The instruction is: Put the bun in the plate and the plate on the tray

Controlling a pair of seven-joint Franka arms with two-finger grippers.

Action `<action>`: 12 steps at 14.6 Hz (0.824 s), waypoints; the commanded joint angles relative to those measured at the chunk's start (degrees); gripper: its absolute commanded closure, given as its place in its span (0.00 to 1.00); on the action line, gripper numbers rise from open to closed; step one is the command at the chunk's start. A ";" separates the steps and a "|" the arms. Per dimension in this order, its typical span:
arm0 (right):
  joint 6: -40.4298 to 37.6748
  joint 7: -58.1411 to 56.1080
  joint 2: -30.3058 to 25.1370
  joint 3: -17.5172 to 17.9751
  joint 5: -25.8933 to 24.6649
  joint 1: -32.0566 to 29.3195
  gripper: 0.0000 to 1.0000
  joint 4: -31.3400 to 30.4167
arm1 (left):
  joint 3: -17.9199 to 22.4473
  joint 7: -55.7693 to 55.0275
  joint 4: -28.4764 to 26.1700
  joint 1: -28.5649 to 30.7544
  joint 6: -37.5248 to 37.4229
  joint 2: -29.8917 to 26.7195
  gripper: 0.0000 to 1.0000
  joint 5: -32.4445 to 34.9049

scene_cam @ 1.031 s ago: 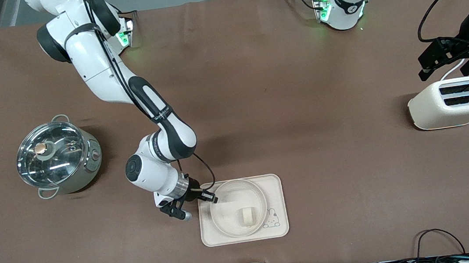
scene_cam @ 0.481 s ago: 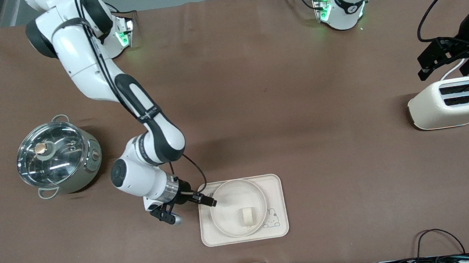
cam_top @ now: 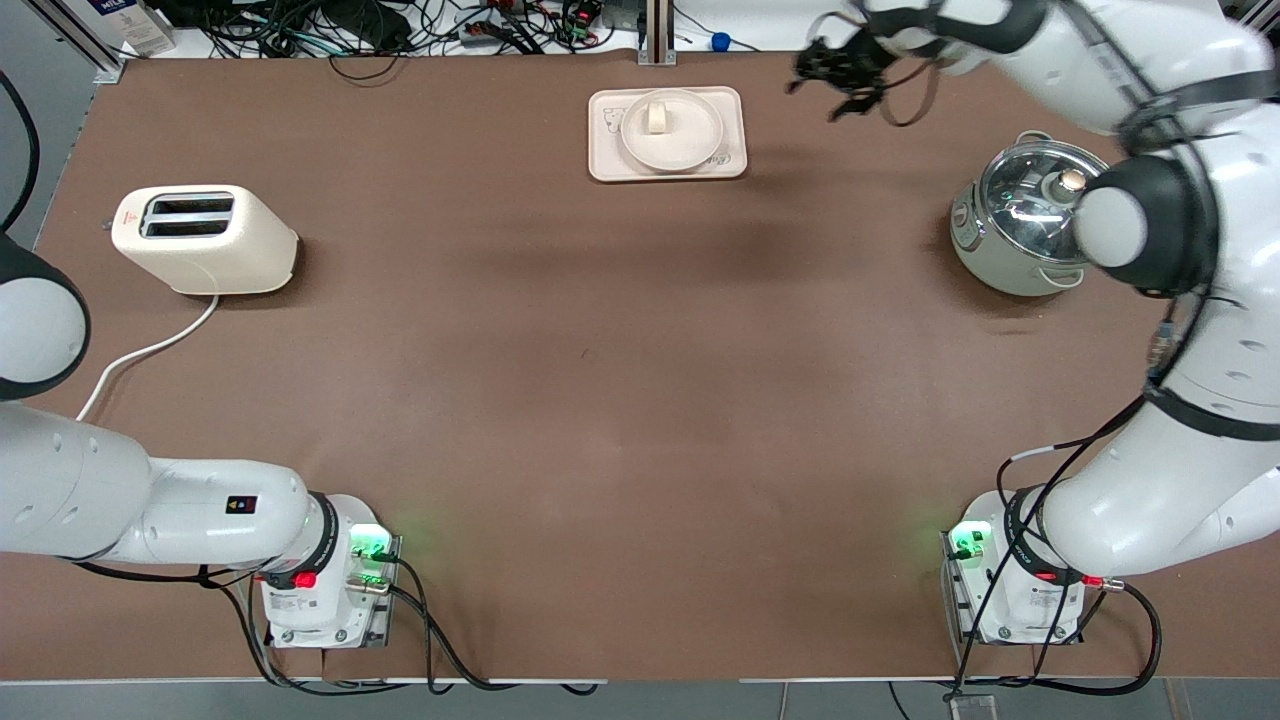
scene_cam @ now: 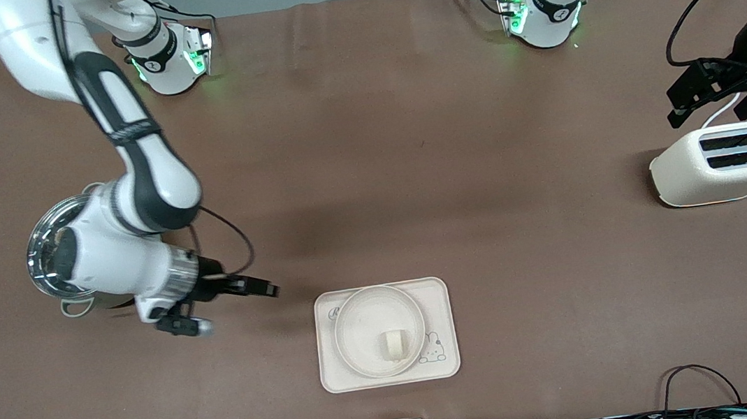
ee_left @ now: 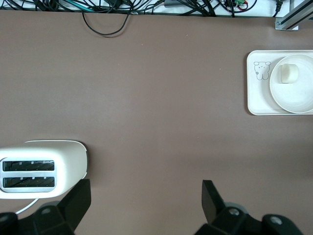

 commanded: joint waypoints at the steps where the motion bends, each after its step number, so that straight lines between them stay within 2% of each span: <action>1: -4.29 -2.09 -8.78 -0.33 -10.92 -3.14 0.00 -7.88 | 0.18 0.42 0.78 -0.07 -0.60 0.16 0.00 0.42; 5: -16.69 -4.54 -18.54 -0.86 -23.69 -10.43 0.00 -7.98 | 0.18 0.50 0.78 -0.07 -0.60 0.17 0.00 0.42; 8: -21.80 -7.88 -24.43 -0.86 -29.95 -13.16 0.00 -7.71 | 0.18 0.50 0.69 -0.16 -0.60 0.17 0.00 0.42; 10: -27.49 -10.96 -26.73 -1.04 -30.58 -15.36 0.00 -5.44 | 0.18 0.50 0.69 -0.07 -0.60 0.16 0.00 0.33; 12: -34.71 -10.97 -27.17 -3.31 -30.75 -15.20 0.00 -1.31 | 0.18 0.50 0.78 -0.07 -0.60 0.17 0.00 0.42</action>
